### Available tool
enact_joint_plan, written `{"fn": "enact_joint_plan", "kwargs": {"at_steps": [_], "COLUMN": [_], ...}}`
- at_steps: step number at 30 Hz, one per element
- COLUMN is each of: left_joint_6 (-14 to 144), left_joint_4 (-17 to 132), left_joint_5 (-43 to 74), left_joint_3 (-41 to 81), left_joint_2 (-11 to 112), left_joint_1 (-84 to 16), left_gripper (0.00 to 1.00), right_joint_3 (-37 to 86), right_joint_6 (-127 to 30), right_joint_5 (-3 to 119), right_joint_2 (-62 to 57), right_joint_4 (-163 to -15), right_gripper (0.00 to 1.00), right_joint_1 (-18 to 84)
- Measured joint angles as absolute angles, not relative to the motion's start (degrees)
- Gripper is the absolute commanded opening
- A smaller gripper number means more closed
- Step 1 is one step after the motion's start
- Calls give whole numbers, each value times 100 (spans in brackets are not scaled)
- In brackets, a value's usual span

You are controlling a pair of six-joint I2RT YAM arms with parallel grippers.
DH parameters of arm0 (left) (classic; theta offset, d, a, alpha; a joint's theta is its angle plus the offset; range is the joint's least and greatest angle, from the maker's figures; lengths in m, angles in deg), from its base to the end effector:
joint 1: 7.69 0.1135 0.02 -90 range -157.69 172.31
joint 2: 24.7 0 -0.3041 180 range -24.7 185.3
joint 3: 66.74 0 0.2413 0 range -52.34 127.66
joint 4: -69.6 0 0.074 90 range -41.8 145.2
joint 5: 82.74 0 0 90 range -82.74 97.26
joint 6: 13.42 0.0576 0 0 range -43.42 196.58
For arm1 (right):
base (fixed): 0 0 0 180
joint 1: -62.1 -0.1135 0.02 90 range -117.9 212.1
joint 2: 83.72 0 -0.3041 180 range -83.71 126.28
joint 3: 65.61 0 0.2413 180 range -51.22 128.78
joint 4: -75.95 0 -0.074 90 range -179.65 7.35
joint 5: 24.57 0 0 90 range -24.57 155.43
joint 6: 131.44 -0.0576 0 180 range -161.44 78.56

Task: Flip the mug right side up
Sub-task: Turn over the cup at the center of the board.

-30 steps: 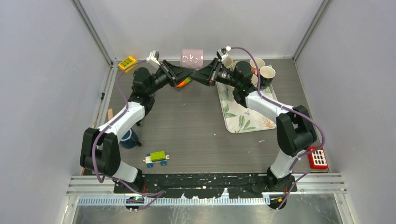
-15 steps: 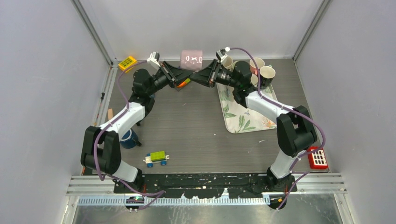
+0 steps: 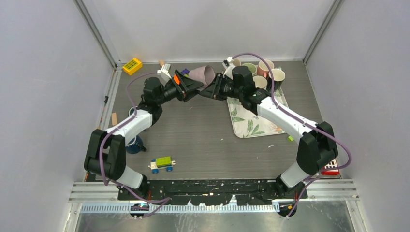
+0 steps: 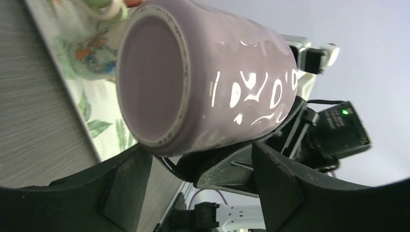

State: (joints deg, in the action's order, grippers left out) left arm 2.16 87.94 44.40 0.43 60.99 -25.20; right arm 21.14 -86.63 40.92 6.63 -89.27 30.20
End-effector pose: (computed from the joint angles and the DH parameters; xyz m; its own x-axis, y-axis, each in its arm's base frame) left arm 0.3194 -0.1372 0.3397 -0.7865 -0.5571 -0.2668 0.2162 0.1563 -0.9638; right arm 0.3122 0.2225 0.3626 -0.7669 0.2830 -0.5760 -0.3845 0.5160 0.7654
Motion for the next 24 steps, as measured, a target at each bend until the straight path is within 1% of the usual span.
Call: {"fn": "enact_joint_plan", "kwargs": {"at_steps": [9,15,24], "left_joint_6": [1088,1567,2068], "left_joint_4": [7626,6997,6249], "left_joint_5": [4038,3815,3677], "left_joint_3": [-121,-134,-136], "left_joint_2": [5915,5583,5432], "left_joint_1": [-2525,-2531,-2531], "left_gripper": [80,81,81], "right_joint_3": [2182,2114,1520], "right_joint_6": [-7703,-7461,-7238], "right_joint_5": [5370,5882,6476], "right_joint_2": [595,499,-303], "right_joint_4": [-7099,-6452,-5659], "right_gripper": [1,1,1], "right_joint_1": [2795,2753,2716]}}
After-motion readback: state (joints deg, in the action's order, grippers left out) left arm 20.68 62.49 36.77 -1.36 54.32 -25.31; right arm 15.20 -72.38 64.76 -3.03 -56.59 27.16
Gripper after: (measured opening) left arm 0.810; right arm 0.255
